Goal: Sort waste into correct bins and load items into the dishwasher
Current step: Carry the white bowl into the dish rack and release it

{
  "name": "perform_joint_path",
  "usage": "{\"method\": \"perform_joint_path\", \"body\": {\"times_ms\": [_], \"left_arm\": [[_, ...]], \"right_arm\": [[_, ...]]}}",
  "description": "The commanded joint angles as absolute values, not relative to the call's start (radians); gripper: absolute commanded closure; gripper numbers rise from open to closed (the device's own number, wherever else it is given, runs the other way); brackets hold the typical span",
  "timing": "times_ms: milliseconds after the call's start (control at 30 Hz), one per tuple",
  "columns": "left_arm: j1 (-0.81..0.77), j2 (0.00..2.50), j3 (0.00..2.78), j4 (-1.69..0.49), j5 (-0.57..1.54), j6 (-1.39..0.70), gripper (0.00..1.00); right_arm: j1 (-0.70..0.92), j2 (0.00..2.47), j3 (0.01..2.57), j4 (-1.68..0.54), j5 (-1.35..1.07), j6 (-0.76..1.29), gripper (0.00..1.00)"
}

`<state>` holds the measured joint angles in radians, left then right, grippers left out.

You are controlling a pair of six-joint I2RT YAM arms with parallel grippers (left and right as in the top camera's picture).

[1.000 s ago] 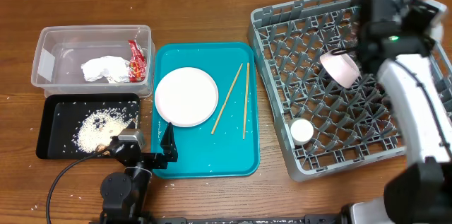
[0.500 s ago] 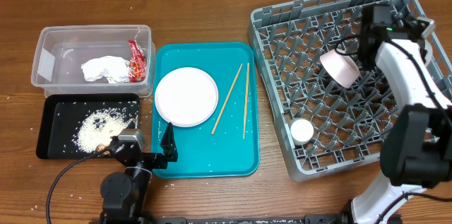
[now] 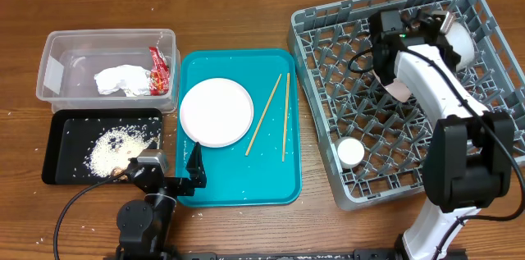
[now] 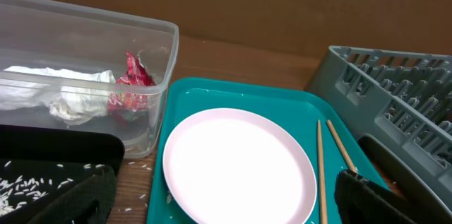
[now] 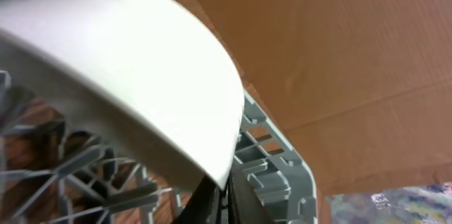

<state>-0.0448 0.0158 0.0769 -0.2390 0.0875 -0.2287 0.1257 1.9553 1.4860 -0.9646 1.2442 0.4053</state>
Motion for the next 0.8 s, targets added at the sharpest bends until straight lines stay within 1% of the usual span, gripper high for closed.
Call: {"method": "perform_joint_path", "body": {"times_ms": [0,33,67,100,233,300,367,433,467,533,600,700,767], "left_arm": [[-0.039,0.006,0.073,-0.236,0.101,-0.224,0.00],[-0.039,0.006,0.073,-0.236,0.101,-0.224,0.00],[-0.039,0.006,0.073,-0.236,0.101,-0.224,0.00],[-0.039,0.006,0.073,-0.236,0.101,-0.224,0.00],[-0.039,0.006,0.073,-0.236,0.101,-0.224,0.00],[-0.039,0.006,0.073,-0.236,0.101,-0.224,0.00],[-0.039,0.006,0.073,-0.236,0.101,-0.224,0.00],[-0.039,0.006,0.073,-0.236,0.101,-0.224,0.00],[-0.039,0.006,0.073,-0.236,0.101,-0.224,0.00],[-0.039,0.006,0.073,-0.236,0.101,-0.224,0.00],[-0.039,0.006,0.073,-0.236,0.101,-0.224,0.00],[-0.039,0.006,0.073,-0.236,0.101,-0.224,0.00],[-0.039,0.006,0.073,-0.236,0.101,-0.224,0.00]], "right_arm": [[0.168,1.954,1.492,-0.978,1.234,0.392,0.83],[0.178,1.953,1.492,-0.979,1.234,0.392,0.76],[0.192,1.949,1.493,-0.979,1.233,0.392,0.65],[0.208,1.943,1.494,-0.978,1.232,0.393,0.60],[0.280,1.898,1.494,-0.981,1.225,0.393,0.59],[0.324,1.862,1.494,-0.981,1.224,0.395,0.57],[0.383,1.816,1.503,-0.984,1.157,0.396,0.51],[0.442,1.765,1.522,-1.004,1.015,0.396,0.44],[0.467,1.743,1.529,-1.009,0.927,0.396,0.39],[0.526,1.692,1.539,-1.010,0.648,0.392,0.38],[0.570,1.666,1.539,-1.001,0.345,0.393,0.39],[0.615,1.680,1.529,-0.963,-0.033,0.398,0.49],[0.641,1.708,1.512,-0.931,-0.151,0.461,0.50]]}}
